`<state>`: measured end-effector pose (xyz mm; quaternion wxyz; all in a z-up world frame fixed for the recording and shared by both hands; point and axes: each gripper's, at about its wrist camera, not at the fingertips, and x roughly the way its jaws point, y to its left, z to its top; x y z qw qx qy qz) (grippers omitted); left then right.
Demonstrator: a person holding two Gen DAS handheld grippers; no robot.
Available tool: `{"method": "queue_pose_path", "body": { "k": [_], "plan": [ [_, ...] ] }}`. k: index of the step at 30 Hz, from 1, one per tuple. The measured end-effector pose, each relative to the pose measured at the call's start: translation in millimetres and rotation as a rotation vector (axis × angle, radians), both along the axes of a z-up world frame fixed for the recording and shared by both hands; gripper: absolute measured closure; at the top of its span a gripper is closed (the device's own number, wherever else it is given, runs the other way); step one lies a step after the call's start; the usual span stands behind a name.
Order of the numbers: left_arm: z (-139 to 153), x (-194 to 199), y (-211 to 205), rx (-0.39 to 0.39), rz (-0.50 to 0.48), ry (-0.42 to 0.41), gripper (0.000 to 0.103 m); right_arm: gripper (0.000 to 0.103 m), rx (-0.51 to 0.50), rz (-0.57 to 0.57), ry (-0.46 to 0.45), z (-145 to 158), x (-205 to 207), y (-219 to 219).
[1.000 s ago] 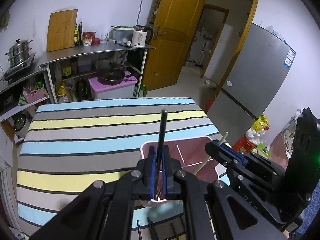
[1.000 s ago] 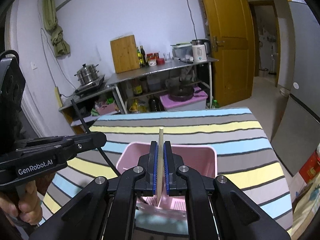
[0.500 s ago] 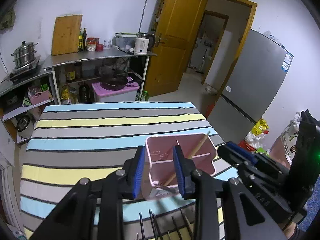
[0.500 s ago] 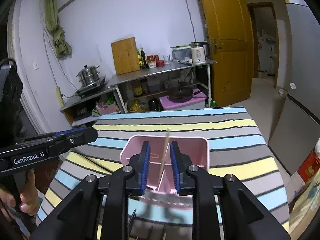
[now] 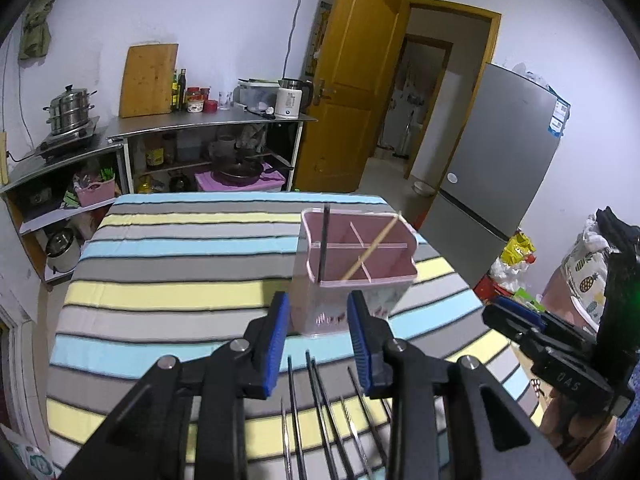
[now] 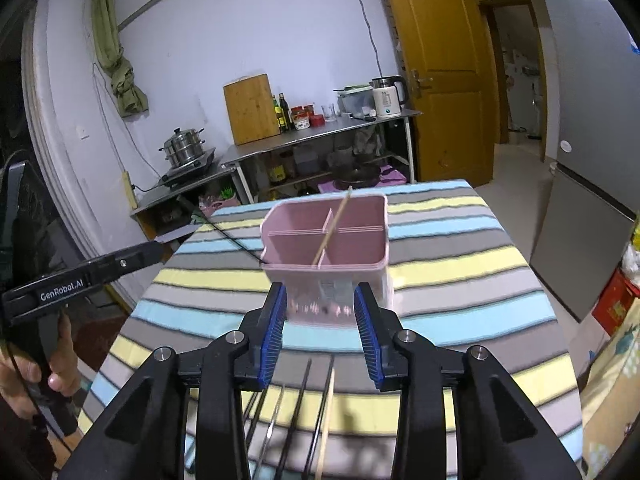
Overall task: Organize utensils
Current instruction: 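Lower both chopsticks into the basket and open both grippers, then move both open grippers back to the remaining chopsticks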
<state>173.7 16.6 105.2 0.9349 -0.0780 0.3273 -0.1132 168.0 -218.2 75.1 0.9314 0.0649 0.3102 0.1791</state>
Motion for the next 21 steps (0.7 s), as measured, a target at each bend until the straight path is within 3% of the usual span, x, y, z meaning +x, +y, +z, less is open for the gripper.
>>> {"method": "queue_pose_path", "body": {
  "k": [10, 21],
  "plan": [
    [-58.0, -63.7, 11.1, 0.003, 0.033, 0.058, 0.071, 0.067, -0.038, -0.010, 0.052, -31.0, -53.8, -3.7],
    [-100.7, -85.0, 12.9, 0.025, 0.046, 0.129, 0.071, 0.070, -0.107, 0.039, 0.147, -77.8, -66.1, 14.8]
  ]
}}
